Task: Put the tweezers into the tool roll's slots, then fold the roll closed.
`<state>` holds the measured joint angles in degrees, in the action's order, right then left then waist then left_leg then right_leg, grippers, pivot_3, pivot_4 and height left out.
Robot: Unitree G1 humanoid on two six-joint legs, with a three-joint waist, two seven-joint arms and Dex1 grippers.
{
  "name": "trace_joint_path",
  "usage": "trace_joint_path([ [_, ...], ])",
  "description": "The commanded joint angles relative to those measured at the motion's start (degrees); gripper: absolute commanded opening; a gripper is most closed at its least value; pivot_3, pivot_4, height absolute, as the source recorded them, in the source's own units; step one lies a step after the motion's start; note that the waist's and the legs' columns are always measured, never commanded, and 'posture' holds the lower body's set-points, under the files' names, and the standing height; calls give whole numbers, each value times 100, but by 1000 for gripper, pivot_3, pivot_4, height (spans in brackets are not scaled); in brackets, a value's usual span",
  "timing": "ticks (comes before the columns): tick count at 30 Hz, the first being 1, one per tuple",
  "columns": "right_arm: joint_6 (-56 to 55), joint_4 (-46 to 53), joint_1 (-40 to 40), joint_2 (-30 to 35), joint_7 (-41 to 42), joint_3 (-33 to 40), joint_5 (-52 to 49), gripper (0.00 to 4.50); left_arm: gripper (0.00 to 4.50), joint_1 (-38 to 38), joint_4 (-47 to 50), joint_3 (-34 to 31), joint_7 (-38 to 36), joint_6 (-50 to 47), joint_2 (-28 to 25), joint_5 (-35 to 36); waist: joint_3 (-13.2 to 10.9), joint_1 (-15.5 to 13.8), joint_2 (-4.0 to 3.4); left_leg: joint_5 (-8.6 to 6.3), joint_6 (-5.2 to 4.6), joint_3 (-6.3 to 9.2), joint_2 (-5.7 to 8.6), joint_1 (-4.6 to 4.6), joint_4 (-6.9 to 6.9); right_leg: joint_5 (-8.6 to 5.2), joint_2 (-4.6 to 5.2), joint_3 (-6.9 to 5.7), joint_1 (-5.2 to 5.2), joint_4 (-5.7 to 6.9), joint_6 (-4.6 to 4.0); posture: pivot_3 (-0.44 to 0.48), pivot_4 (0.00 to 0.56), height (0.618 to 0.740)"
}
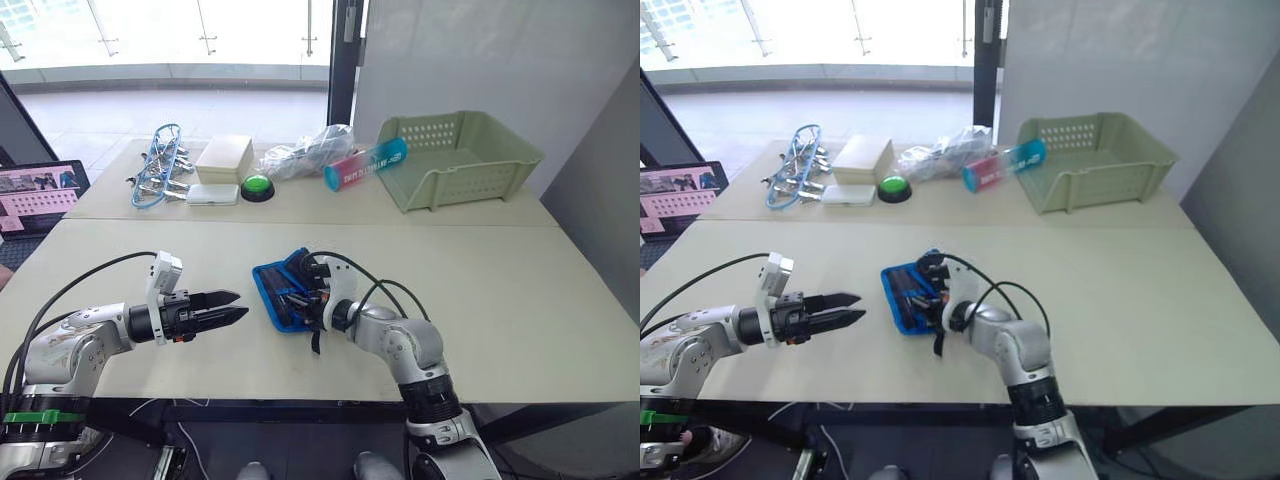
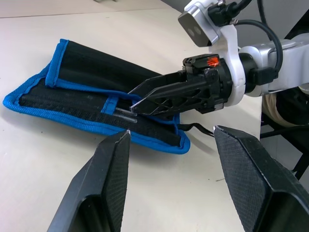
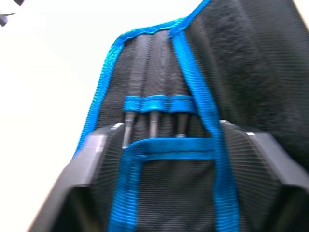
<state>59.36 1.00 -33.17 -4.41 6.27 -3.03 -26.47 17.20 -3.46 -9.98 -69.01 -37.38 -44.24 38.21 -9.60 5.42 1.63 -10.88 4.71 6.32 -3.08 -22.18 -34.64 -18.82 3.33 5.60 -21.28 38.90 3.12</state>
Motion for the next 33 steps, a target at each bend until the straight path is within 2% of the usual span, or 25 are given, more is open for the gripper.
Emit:
trace_joint_path([
  [1,344,263,-197,234,116,557,-311,3583,2915,64,49,-30,-16,99,-22,-43,-11,-15,-5,0,0,0,0,-11,0,1,1,0,-9,0,-1,0,150,740],
  [5,522,472,-429,297,320,1006,-791,3583,2915,79,30,-38,-3,105,-13,-53,-15,-52,-11,1,0,2,2,-114,-5,3,2,-3,-112,11,-3,0,150,740],
  [8,407,319,-482,432,467,1134,-843,3583,2915,81,20,-43,-1,113,-6,-61,-18,-48,-15,1,0,2,5,-119,-1,4,5,-4,-118,13,-5,0,150,740],
  [15,-432,-559,-330,902,972,910,-365,3583,2915,54,65,-53,10,103,-5,-50,-27,-15,-25,0,-2,1,5,-118,4,3,5,-4,-117,3,-4,0,150,740],
  [16,-492,-651,-326,915,1008,975,-394,3196,2915,43,80,-60,14,93,-8,-42,-27,-11,-25,0,-2,1,5,-118,4,3,5,-3,-116,2,-4,0,150,740],
  [18,-720,-682,-229,1086,1383,862,-371,2738,2915,-4,125,-88,20,75,-24,-22,-29,-8,-26,0,-2,1,5,-117,3,3,5,-3,-115,2,-4,0,150,740],
  [20,-1019,-737,-160,1285,1728,668,-250,2015,2915,-43,156,-102,18,76,-37,-19,-30,-8,-27,0,-2,1,6,-117,3,3,5,-4,-113,2,-4,0,150,740],
  [26,-1383,-983,-172,1503,2102,560,-87,18,2915,-75,184,-127,30,67,-50,-6,-32,7,-28,0,-2,1,6,-116,1,3,5,-3,-112,4,-4,0,150,740],
  [33,-2066,-1026,122,1343,2227,-185,543,18,2915,-99,220,-148,37,66,-70,6,-32,19,-28,0,-2,1,6,-112,0,3,5,-3,-109,6,-4,0,150,740],
])
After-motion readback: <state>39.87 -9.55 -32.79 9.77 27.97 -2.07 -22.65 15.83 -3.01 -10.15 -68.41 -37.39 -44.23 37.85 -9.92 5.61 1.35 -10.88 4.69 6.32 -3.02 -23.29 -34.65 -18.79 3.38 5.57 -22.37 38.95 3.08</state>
